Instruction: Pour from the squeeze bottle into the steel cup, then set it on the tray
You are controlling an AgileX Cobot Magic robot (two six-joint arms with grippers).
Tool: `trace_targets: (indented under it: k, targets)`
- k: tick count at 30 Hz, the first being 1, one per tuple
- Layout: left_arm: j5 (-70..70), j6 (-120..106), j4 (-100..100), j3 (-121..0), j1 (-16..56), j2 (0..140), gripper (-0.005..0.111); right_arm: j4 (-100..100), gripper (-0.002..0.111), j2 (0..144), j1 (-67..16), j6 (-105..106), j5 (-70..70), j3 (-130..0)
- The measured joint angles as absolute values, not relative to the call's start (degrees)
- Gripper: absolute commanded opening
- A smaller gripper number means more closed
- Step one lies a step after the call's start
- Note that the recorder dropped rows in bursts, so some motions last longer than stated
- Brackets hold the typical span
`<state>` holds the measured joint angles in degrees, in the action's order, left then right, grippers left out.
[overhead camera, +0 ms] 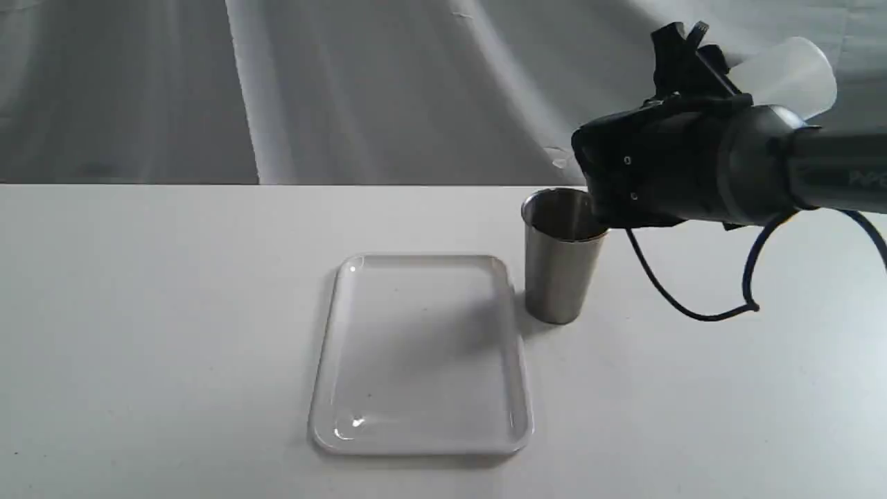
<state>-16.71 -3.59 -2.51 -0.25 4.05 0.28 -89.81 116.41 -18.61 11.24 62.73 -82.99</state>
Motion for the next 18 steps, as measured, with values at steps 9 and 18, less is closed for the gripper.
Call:
trace_targets:
  k: [9, 18]
  targets:
    - [-16.7, -3.6, -2.5, -0.3, 4.1, 0.3, 0.008, -88.3, 0.044, 116.4, -18.6, 6.4, 62.7, -83.0]
    - [-16.7, -3.6, -2.5, -0.3, 4.1, 0.3, 0.008, -87.1, 0.044, 116.4, -18.2, 4.1, 62.7, -83.0]
